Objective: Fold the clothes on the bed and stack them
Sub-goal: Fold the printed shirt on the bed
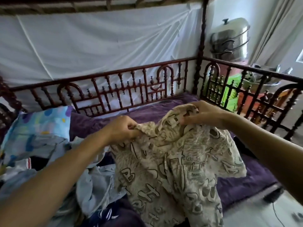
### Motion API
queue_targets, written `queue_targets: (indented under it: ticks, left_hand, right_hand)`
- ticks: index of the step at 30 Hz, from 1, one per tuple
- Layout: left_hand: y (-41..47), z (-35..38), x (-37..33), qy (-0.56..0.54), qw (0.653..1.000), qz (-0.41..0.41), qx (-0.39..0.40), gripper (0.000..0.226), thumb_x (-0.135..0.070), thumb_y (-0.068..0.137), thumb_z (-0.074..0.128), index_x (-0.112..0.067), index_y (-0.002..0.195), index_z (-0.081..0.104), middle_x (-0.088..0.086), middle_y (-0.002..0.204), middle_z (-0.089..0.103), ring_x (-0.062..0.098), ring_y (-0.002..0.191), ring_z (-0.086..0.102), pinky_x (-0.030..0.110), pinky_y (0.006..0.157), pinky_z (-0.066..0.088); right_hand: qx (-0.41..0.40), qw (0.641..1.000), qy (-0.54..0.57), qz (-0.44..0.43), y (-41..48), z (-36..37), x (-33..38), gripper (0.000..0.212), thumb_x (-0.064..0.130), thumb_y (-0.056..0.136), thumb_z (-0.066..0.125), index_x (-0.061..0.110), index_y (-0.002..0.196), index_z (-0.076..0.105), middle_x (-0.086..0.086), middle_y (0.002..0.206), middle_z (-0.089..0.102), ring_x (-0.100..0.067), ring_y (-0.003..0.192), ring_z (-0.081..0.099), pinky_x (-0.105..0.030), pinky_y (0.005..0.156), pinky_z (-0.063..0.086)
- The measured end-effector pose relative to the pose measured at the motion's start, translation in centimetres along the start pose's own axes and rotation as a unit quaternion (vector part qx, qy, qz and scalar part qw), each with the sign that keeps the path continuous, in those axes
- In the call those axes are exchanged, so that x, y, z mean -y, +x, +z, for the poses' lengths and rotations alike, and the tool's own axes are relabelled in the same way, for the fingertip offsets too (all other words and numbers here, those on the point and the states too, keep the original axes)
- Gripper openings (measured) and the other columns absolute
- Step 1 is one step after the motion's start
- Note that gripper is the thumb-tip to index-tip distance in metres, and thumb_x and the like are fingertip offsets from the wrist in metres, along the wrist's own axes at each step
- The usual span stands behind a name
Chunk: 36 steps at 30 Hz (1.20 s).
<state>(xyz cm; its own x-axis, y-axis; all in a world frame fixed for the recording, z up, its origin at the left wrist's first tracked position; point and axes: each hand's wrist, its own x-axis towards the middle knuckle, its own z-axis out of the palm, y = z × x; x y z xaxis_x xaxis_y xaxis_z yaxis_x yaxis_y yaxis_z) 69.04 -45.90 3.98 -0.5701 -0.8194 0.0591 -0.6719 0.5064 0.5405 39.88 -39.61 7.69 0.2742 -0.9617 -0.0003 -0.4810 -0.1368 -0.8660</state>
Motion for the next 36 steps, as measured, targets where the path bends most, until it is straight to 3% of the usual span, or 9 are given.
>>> queue_targets:
  ticks: [4,7,9,14,17,20,25,30,36]
  left_hand:
    - [2.2,-2.5,0.7,-0.076,0.994,-0.055,-0.054,0.083,-0.091,0.047,0.057,-0.009,0.048,0.041,0.005,0.046,0.030,0.018,0.044,0.026,0.027,0.046,0.021]
    - [4.3,-3.5,1.4,-0.120,0.992,-0.036,-0.006,0.083,-0.086,0.039,0.068,-0.005,0.049,0.051,0.005,0.049,0.044,0.018,0.047,0.038,0.021,0.045,0.030]
    - [6.4,-3.1,2.3,-0.113,0.988,-0.045,0.090,0.059,-0.065,0.043,0.083,-0.012,0.062,0.069,0.001,0.062,0.065,0.016,0.056,0.058,0.025,0.054,0.045]
    - [14.4,2.8,9.2,0.216,0.960,-0.088,0.156,0.023,-0.029,0.063,0.073,-0.012,0.055,0.060,-0.001,0.053,0.054,0.016,0.052,0.049,0.029,0.050,0.032]
    - [19.8,6.4,14.5,0.269,0.951,-0.096,0.117,0.018,-0.020,0.069,0.064,-0.015,0.055,0.055,0.002,0.057,0.056,0.022,0.057,0.055,0.031,0.051,0.036]
    - [23.8,10.3,17.6,0.156,0.978,-0.114,0.083,0.023,-0.019,0.072,0.065,-0.014,0.058,0.047,0.004,0.068,0.064,0.026,0.067,0.059,0.033,0.059,0.044]
    - [30.5,16.1,14.1,-0.008,0.996,-0.084,-0.015,0.024,-0.008,0.076,0.068,-0.005,0.064,0.047,0.005,0.058,0.044,0.020,0.058,0.040,0.032,0.052,0.026]
    - [38.5,20.5,9.3,0.163,0.986,-0.038,0.026,0.020,-0.006,0.077,0.057,-0.019,0.093,0.054,0.009,0.090,0.063,0.034,0.086,0.060,0.038,0.068,0.046]
    - [50.1,29.9,3.5,0.244,0.970,0.007,-0.005,0.019,-0.007,0.082,0.054,-0.017,0.096,0.061,0.005,0.104,0.063,0.029,0.105,0.052,0.041,0.089,0.033]
  right_hand:
    - [0.075,0.997,-0.029,0.009,-0.9,-1.4,-1.9,0.039,0.015,0.072,0.082,0.013,0.108,0.065,-0.007,0.099,0.074,-0.027,0.090,0.071,-0.037,0.080,0.059]
    - [0.092,0.995,-0.028,0.008,-0.1,-2.0,-4.1,0.039,0.018,0.070,0.084,0.016,0.105,0.065,-0.005,0.099,0.074,-0.025,0.089,0.071,-0.038,0.078,0.059]
    - [0.091,0.995,-0.030,0.032,1.0,-2.4,-6.5,0.037,0.019,0.070,0.085,0.020,0.102,0.066,-0.002,0.099,0.074,-0.020,0.088,0.071,-0.039,0.080,0.058]
    - [0.086,0.989,0.008,0.123,3.8,-1.5,-15.5,0.045,0.011,0.068,0.083,0.011,0.109,0.064,-0.006,0.102,0.073,-0.024,0.091,0.070,-0.042,0.079,0.058]
    - [0.010,0.986,0.011,0.165,4.9,0.1,-20.3,0.037,0.006,0.067,0.082,0.006,0.100,0.068,0.000,0.087,0.071,-0.008,0.075,0.064,-0.032,0.074,0.058]
    - [-0.096,0.977,0.046,0.186,4.7,-0.1,-24.1,0.025,0.004,0.075,0.079,0.007,0.099,0.070,0.002,0.088,0.072,-0.001,0.075,0.061,-0.018,0.071,0.054]
    - [-0.210,0.952,0.090,0.204,3.6,-4.4,-28.9,0.019,0.005,0.081,0.074,0.015,0.097,0.070,0.011,0.079,0.073,0.004,0.073,0.064,-0.013,0.065,0.050]
    - [-0.262,0.928,0.107,0.243,3.0,-10.6,-37.2,0.019,0.011,0.085,0.071,0.024,0.098,0.069,0.013,0.082,0.073,0.003,0.077,0.062,-0.018,0.071,0.051]
    - [-0.265,0.894,0.147,0.329,2.6,-17.8,-50.4,0.014,0.020,0.085,0.071,0.024,0.098,0.069,0.011,0.086,0.074,-0.006,0.085,0.066,-0.024,0.079,0.054]
